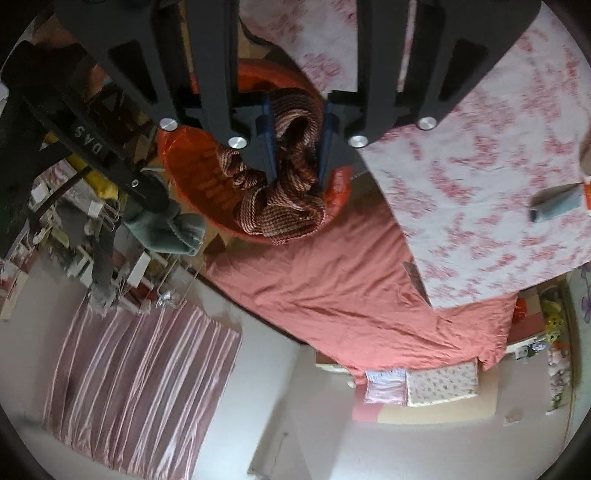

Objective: Collect trash
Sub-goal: 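Carry the scrunchie and sock over the orange basket with both tools, then open both tools over the orange basket to drop scrunchie and sock, then grasp the orange-and-white paper cup with the left tool, then grasp the light-blue tube with the right tool while the left tool holds the cup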

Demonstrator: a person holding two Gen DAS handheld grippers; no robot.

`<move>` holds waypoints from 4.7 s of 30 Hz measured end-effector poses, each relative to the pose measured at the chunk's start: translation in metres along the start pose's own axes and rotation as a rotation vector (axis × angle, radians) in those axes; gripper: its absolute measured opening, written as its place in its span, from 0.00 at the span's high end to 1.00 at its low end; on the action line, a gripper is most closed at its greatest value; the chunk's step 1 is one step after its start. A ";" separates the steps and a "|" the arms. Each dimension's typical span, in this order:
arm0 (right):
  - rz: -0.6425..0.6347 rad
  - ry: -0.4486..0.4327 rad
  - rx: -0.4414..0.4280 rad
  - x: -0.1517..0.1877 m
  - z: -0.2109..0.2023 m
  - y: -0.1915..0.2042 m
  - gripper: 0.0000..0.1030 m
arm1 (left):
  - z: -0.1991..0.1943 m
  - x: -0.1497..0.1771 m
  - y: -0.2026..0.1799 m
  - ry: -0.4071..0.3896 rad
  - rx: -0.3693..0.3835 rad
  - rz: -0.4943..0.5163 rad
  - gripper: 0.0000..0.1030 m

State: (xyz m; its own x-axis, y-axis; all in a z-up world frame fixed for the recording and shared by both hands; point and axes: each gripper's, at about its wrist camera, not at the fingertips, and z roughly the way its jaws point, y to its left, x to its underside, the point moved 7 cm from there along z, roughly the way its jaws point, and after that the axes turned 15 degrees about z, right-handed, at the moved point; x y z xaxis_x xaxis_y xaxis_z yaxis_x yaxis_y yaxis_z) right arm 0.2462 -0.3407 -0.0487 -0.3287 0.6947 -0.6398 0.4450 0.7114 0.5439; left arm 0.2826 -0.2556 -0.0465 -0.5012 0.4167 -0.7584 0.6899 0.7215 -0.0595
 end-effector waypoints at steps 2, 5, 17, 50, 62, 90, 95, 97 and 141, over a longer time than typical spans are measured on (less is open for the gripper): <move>0.002 0.030 0.011 0.002 0.009 -0.009 0.67 | 0.019 0.007 -0.002 0.041 0.000 0.000 0.69; -0.012 0.038 0.033 0.007 0.013 -0.017 0.47 | 0.033 0.018 0.003 0.076 -0.022 0.000 0.56; -0.037 0.043 0.044 0.024 0.007 -0.010 0.23 | -0.020 0.069 0.096 0.111 -0.322 -0.032 0.06; -0.271 0.165 0.021 0.108 0.034 0.080 0.11 | -0.057 0.136 0.358 0.302 -0.707 -0.403 0.25; -0.352 0.218 -0.050 0.143 0.043 0.132 0.11 | -0.120 0.193 0.364 0.281 -0.661 -0.367 0.27; -0.871 0.453 -0.195 0.227 0.173 0.307 0.22 | -0.143 0.214 0.376 0.265 -0.655 -0.411 0.23; -0.807 0.514 -0.258 0.227 0.162 0.300 0.36 | -0.143 0.214 0.376 0.266 -0.655 -0.411 0.23; -0.759 0.567 -0.306 0.227 0.154 0.298 0.39 | -0.143 0.214 0.376 0.266 -0.656 -0.411 0.22; -0.591 0.414 -0.039 0.213 0.086 0.191 0.73 | -0.135 0.210 0.340 0.256 -0.598 -0.332 0.31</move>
State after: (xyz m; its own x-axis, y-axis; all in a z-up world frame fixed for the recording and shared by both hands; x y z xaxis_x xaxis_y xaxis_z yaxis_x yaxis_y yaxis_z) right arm 0.3325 -0.0656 -0.1280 -0.7972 0.1703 -0.5792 0.0677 0.9785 0.1946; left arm 0.3417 0.1521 -0.1384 -0.7913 0.1872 -0.5820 0.1139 0.9804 0.1605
